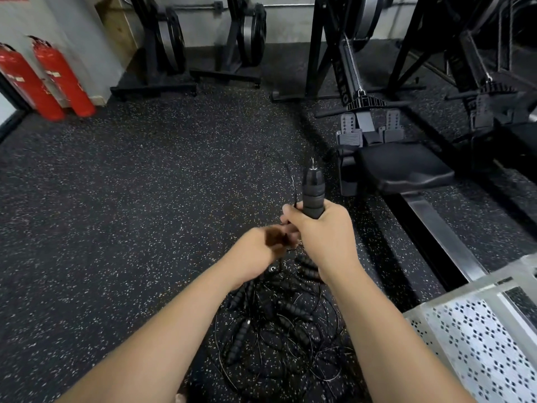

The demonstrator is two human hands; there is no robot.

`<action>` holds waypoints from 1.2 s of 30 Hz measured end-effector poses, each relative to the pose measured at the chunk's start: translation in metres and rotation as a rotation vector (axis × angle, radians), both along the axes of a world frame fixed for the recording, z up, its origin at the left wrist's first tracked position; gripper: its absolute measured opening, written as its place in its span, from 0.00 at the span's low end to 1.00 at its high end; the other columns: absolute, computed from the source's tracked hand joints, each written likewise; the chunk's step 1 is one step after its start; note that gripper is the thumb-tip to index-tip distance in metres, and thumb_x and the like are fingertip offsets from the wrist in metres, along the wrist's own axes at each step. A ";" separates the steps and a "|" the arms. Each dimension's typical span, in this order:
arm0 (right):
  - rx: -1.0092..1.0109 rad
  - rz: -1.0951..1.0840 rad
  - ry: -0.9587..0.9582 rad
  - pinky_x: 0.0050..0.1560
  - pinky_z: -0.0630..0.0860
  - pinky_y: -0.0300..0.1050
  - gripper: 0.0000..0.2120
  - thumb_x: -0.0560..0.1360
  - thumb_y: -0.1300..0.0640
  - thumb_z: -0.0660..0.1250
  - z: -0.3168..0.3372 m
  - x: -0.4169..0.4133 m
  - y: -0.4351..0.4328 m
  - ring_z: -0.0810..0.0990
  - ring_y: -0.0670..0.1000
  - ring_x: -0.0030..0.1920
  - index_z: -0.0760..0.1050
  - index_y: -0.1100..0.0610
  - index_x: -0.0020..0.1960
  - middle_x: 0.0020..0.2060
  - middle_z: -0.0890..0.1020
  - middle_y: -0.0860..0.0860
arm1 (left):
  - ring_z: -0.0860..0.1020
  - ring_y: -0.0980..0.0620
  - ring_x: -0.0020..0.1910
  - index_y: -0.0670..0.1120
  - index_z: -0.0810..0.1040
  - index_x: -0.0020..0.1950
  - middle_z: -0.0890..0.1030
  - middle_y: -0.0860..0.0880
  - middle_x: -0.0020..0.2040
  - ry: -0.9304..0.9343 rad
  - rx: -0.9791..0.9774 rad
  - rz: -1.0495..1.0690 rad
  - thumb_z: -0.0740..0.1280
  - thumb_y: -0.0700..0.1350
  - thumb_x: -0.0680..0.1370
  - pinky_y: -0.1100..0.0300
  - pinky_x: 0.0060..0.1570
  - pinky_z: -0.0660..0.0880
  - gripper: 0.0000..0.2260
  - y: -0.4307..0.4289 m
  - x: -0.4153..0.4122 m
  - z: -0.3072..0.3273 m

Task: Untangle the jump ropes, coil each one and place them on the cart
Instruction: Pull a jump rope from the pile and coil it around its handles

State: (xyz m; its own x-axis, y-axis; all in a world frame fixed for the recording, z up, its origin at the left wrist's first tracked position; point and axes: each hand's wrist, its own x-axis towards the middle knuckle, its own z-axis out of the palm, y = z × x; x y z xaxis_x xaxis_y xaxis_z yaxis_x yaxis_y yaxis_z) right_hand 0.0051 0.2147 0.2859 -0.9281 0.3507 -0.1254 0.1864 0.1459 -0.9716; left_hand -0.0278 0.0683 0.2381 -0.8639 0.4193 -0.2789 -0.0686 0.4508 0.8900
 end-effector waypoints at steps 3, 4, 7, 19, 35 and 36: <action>-0.168 -0.012 0.033 0.39 0.83 0.50 0.06 0.78 0.59 0.78 0.017 0.005 -0.001 0.89 0.54 0.39 0.82 0.55 0.45 0.39 0.89 0.54 | 0.81 0.64 0.44 0.51 0.85 0.51 0.86 0.60 0.45 0.026 -0.077 -0.033 0.69 0.38 0.84 0.62 0.48 0.75 0.09 0.003 0.000 -0.018; -0.203 -0.012 0.052 0.39 0.82 0.47 0.06 0.79 0.60 0.77 0.024 0.007 -0.001 0.89 0.53 0.39 0.81 0.56 0.46 0.40 0.89 0.55 | 0.82 0.59 0.48 0.55 0.85 0.49 0.86 0.58 0.48 0.030 -0.139 -0.034 0.69 0.42 0.84 0.58 0.52 0.78 0.09 0.003 -0.002 -0.022; -0.299 -0.015 0.118 0.42 0.81 0.48 0.06 0.80 0.60 0.77 0.040 0.010 -0.001 0.89 0.55 0.41 0.80 0.56 0.47 0.42 0.89 0.58 | 0.83 0.53 0.56 0.61 0.85 0.48 0.87 0.59 0.54 -0.035 -0.297 -0.032 0.67 0.52 0.83 0.54 0.61 0.79 0.08 -0.001 -0.004 -0.030; -0.496 -0.010 0.128 0.47 0.83 0.47 0.11 0.81 0.61 0.75 0.042 0.006 0.013 0.89 0.57 0.48 0.82 0.64 0.61 0.52 0.88 0.63 | 0.82 0.53 0.47 0.57 0.84 0.49 0.86 0.55 0.52 0.073 -0.379 -0.102 0.64 0.50 0.87 0.58 0.47 0.78 0.11 -0.009 -0.002 -0.040; -0.145 0.028 -0.071 0.55 0.83 0.56 0.08 0.75 0.64 0.75 -0.012 -0.004 -0.001 0.87 0.56 0.47 0.85 0.52 0.49 0.43 0.89 0.51 | 0.77 0.48 0.31 0.49 0.80 0.46 0.80 0.50 0.35 0.382 -0.246 0.099 0.66 0.50 0.86 0.50 0.34 0.73 0.11 -0.013 -0.010 0.023; -0.168 0.025 -0.072 0.58 0.83 0.57 0.09 0.75 0.65 0.75 -0.012 -0.003 -0.001 0.88 0.58 0.50 0.86 0.52 0.50 0.44 0.90 0.52 | 0.81 0.49 0.33 0.48 0.80 0.45 0.82 0.49 0.36 0.370 -0.201 0.132 0.66 0.52 0.86 0.49 0.36 0.77 0.12 -0.013 -0.010 0.026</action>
